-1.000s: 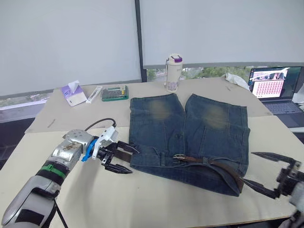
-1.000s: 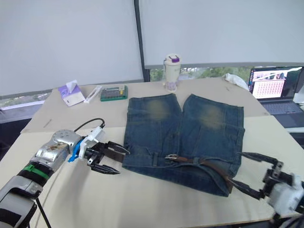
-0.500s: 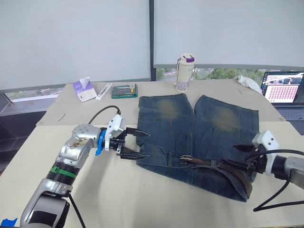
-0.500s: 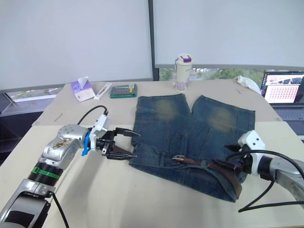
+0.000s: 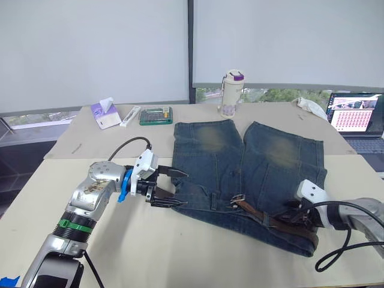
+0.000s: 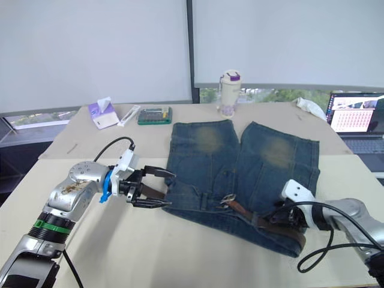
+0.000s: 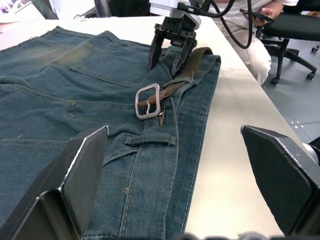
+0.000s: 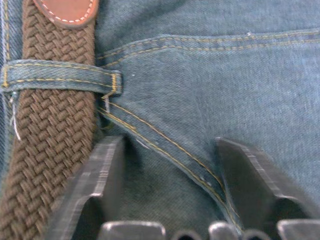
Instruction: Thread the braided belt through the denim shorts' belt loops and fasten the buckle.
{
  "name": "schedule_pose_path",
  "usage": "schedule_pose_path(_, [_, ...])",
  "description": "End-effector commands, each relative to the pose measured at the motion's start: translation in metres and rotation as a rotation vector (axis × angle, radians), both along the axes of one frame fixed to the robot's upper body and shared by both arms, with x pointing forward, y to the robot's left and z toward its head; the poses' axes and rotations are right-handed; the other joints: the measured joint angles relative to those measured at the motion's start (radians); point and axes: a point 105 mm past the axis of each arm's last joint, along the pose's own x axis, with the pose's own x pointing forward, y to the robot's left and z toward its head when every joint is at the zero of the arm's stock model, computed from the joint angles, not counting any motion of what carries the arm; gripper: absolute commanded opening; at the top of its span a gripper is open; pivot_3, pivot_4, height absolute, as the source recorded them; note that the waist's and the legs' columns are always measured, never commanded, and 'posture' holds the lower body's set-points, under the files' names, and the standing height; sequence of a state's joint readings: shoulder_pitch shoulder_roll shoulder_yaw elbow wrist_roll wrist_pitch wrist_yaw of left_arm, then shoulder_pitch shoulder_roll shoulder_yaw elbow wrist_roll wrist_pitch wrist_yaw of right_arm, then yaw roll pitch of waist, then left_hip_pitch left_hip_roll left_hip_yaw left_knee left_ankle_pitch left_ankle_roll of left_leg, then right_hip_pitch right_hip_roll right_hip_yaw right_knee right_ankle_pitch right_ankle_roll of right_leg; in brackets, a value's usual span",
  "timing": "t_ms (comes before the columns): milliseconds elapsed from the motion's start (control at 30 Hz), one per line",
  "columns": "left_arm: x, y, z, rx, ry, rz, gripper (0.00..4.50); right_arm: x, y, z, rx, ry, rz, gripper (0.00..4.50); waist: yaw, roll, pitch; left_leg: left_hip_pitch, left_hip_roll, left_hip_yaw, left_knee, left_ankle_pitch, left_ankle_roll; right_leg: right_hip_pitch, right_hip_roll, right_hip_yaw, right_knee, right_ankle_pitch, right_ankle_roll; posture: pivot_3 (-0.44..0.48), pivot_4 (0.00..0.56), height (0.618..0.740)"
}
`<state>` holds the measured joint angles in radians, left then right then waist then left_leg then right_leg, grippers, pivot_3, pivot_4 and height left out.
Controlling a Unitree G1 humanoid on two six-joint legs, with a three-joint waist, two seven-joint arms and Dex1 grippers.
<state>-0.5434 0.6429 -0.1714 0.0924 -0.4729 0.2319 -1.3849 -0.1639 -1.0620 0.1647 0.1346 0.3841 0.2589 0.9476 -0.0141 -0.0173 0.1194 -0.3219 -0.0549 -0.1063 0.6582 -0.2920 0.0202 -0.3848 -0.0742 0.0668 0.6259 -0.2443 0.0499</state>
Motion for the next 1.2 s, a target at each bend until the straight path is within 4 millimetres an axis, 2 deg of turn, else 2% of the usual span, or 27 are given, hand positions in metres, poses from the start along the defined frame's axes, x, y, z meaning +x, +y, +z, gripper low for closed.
schedule_pose_path(33, [0.002,0.004,0.011,0.001,-0.053,0.026,4.50,-0.003,-0.011,-0.023,-0.048,0.084,-0.073,1.34,-0.004,0.000,0.000,0.000,0.000,0.000,0.000,0.000,0.000,0.000,0.000,0.000,0.000,0.000,0.000,0.000,0.150,0.740])
schedule_pose_path(167, [0.004,0.006,0.011,-0.004,-0.057,0.048,4.50,0.016,-0.013,-0.020,-0.044,0.012,-0.143,0.02,-0.009,-0.003,-0.002,0.001,0.001,0.000,0.000,0.000,0.000,0.000,0.001,0.000,0.000,0.000,-0.001,0.000,0.150,0.740])
schedule_pose_path(367, [0.014,0.008,0.012,-0.009,-0.084,0.092,4.50,0.070,0.000,-0.007,-0.091,-0.171,-0.196,0.02,-0.032,-0.007,-0.004,0.002,0.002,0.002,-0.001,0.000,0.000,0.000,0.001,0.000,0.000,0.003,-0.004,0.000,0.150,0.740])
schedule_pose_path(533, [0.031,0.010,0.017,-0.022,-0.131,0.174,4.50,0.117,0.021,0.008,-0.072,-0.250,-0.255,0.02,-0.033,-0.006,-0.004,0.002,0.001,0.001,-0.003,0.000,0.000,-0.003,0.001,0.001,0.000,0.003,-0.004,0.000,0.150,0.740])
schedule_pose_path(633, [0.047,0.013,0.026,-0.041,-0.195,0.267,4.50,0.131,0.022,0.012,-0.083,-0.265,-0.297,0.02,-0.031,-0.005,-0.004,0.001,0.001,0.001,-0.006,0.001,-0.002,-0.005,0.000,0.001,0.000,0.004,-0.005,0.000,0.150,0.740])
schedule_pose_path(733, [0.063,0.022,0.034,-0.063,-0.236,0.407,4.50,0.133,0.017,0.013,-0.081,-0.243,-0.316,0.02,-0.030,-0.005,-0.003,0.001,0.000,0.001,-0.009,0.002,-0.004,-0.006,-0.001,0.001,-0.001,0.004,-0.005,0.000,0.150,0.740])
schedule_pose_path(833, [0.072,0.031,0.035,-0.069,-0.251,0.497,4.50,0.129,0.011,0.013,-0.076,-0.230,-0.310,0.02,-0.030,-0.004,-0.004,0.001,-0.001,0.001,-0.012,0.003,-0.006,-0.006,-0.002,0.001,-0.001,0.004,-0.005,0.000,0.150,0.740])
schedule_pose_path(933, [0.073,0.035,0.032,-0.072,-0.242,0.538,4.50,0.119,0.006,0.013,-0.067,-0.195,-0.278,0.02,-0.021,-0.002,-0.003,0.001,-0.002,0.000,-0.012,0.003,-0.006,-0.006,-0.002,0.001,-0.001,0.004,-0.004,0.000,0.150,0.740])
schedule_pose_path(1067, [0.063,0.032,0.024,-0.065,-0.212,0.501,4.50,0.099,0.001,0.017,-0.074,-0.167,-0.154,0.02,-0.006,0.002,-0.002,0.000,-0.002,-0.001,-0.013,0.003,-0.006,-0.006,-0.002,0.000,-0.002,0.004,-0.004,0.000,0.150,0.740])
schedule_pose_path(1200, [0.056,0.037,0.018,-0.062,-0.174,0.507,4.50,0.078,-0.012,0.034,-0.037,-0.130,-0.098,1.52,0.003,0.004,-0.001,-0.001,-0.002,-0.001,-0.013,0.003,-0.006,-0.006,-0.003,-0.001,-0.004,0.003,-0.003,0.000,0.150,0.740])
